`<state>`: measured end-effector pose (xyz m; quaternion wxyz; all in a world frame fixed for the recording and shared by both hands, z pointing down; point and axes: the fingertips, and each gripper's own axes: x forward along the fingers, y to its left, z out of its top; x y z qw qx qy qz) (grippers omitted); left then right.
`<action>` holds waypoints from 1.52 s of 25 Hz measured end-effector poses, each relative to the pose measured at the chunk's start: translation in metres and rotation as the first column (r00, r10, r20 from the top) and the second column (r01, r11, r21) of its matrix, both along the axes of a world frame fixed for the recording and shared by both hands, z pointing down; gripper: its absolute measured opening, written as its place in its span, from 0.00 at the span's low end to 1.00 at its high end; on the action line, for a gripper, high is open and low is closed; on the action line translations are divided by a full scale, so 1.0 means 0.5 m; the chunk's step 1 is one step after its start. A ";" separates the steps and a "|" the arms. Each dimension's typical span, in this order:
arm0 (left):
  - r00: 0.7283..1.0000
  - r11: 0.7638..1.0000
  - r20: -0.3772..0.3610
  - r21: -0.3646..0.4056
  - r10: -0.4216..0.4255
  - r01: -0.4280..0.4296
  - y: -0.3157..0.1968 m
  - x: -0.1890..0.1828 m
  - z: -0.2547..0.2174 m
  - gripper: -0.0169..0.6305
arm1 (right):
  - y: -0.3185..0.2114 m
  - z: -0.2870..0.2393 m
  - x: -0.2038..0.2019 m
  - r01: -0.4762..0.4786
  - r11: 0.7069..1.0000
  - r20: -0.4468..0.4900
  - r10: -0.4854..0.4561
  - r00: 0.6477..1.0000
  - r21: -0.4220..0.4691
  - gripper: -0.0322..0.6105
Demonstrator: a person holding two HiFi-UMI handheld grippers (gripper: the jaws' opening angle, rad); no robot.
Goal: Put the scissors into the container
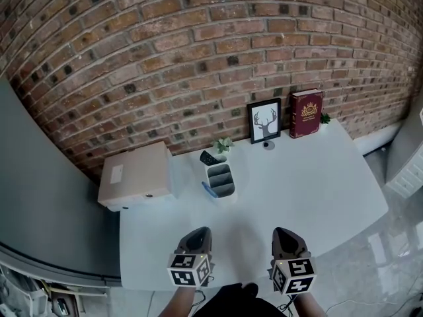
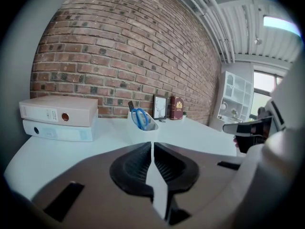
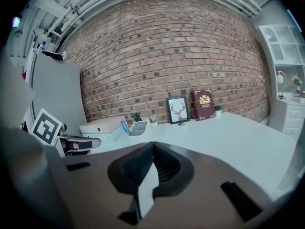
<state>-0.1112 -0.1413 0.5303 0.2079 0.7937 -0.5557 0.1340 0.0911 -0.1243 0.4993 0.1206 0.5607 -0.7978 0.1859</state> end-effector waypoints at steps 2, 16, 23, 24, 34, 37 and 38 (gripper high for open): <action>1.000 1.000 -0.001 0.001 -0.007 0.007 0.004 -0.003 -0.001 0.06 | 0.004 0.000 -0.003 0.010 1.000 -0.002 -0.010 1.000 0.000 0.05; 1.000 0.998 -0.016 0.066 -0.012 0.013 -0.001 0.017 -0.048 0.05 | 0.011 -0.025 0.011 0.039 0.998 0.003 -0.039 0.999 0.043 0.05; 1.000 0.997 -0.014 0.071 -0.018 0.019 0.010 0.012 -0.054 0.05 | 0.017 -0.041 0.012 0.055 0.995 -0.030 -0.053 0.998 0.082 0.05; 1.000 0.997 -0.015 0.076 -0.018 0.019 0.011 0.011 -0.057 0.05 | 0.018 -0.043 0.011 0.057 0.995 -0.031 -0.055 0.998 0.087 0.05; 1.000 0.994 -0.007 0.105 -0.004 0.005 0.020 0.008 -0.070 0.05 | 0.028 -0.049 -0.001 0.060 0.993 -0.031 -0.057 0.998 0.101 0.05; 1.000 0.994 -0.011 0.110 -0.002 0.004 0.021 0.006 -0.072 0.05 | 0.034 -0.045 -0.002 0.063 0.994 -0.031 -0.061 0.998 0.087 0.05; 1.000 0.994 -0.012 0.111 -0.001 0.003 0.021 0.005 -0.073 0.05 | 0.034 -0.045 -0.002 0.062 0.994 -0.031 -0.059 0.998 0.090 0.05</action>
